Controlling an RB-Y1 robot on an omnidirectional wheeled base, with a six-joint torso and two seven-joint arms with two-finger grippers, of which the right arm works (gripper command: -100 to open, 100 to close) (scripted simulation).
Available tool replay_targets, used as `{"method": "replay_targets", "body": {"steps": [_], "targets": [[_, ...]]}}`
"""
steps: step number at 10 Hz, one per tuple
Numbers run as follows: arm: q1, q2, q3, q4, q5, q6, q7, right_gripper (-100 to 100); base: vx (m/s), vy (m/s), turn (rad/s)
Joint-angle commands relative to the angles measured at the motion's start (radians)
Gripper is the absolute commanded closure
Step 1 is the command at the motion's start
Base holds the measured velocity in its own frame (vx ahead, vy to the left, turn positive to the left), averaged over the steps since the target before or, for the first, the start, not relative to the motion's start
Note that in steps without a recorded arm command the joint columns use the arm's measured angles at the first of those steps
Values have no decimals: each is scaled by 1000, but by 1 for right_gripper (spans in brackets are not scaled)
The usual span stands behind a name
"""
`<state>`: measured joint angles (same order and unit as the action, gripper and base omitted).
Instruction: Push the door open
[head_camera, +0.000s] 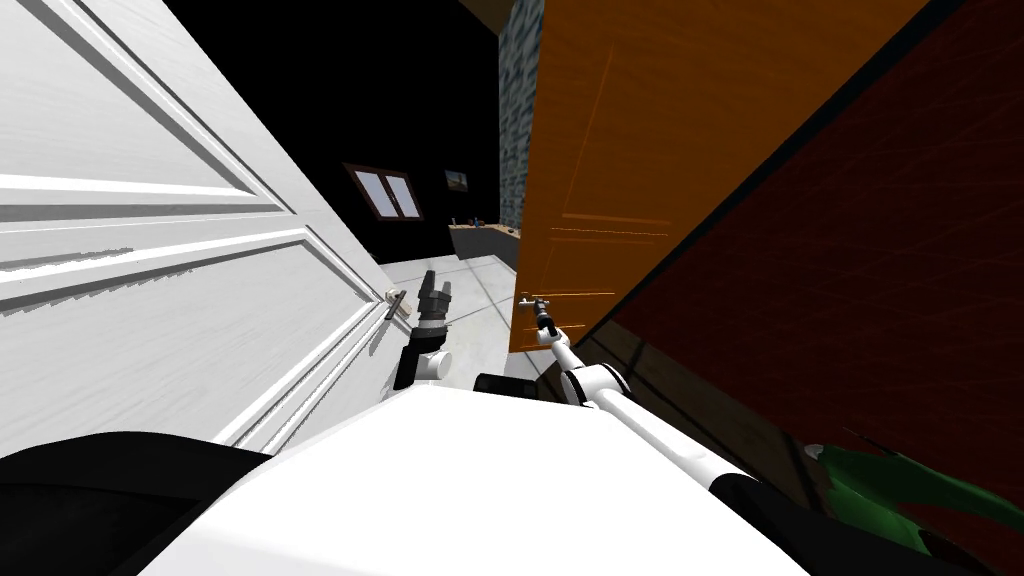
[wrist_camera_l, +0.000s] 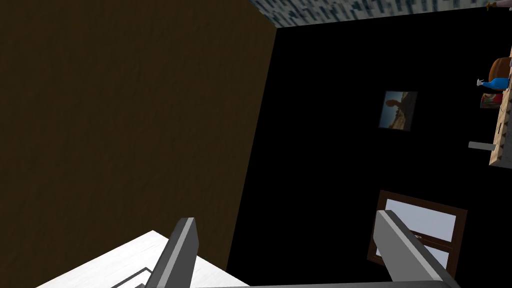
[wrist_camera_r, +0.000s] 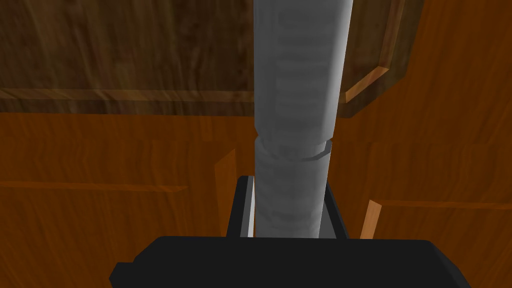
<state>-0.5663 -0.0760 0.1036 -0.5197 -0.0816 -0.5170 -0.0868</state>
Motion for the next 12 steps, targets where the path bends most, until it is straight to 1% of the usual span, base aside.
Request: {"method": "replay_targets", "body": {"steps": [1, 3, 4, 8, 9, 10, 12], "targets": [[21, -11, -7, -46, -1, 18, 4, 100, 74, 96, -43], [21, -11, -7, -46, -1, 18, 4, 100, 7, 20, 2], [22, -11, -25, -45, -6, 19, 11, 100, 53, 109, -41], [23, -11, -51, -44, -14, 20, 23, 100, 106, 164, -83], [35, -18, -50, -53, -13, 29, 23, 100, 55, 63, -54], [32, -16, -74, -55, -18, 28, 49, 100, 94, 40, -114], [30, -8, -91, -55, -21, 29, 71, 100, 145, 91, -88]]}}
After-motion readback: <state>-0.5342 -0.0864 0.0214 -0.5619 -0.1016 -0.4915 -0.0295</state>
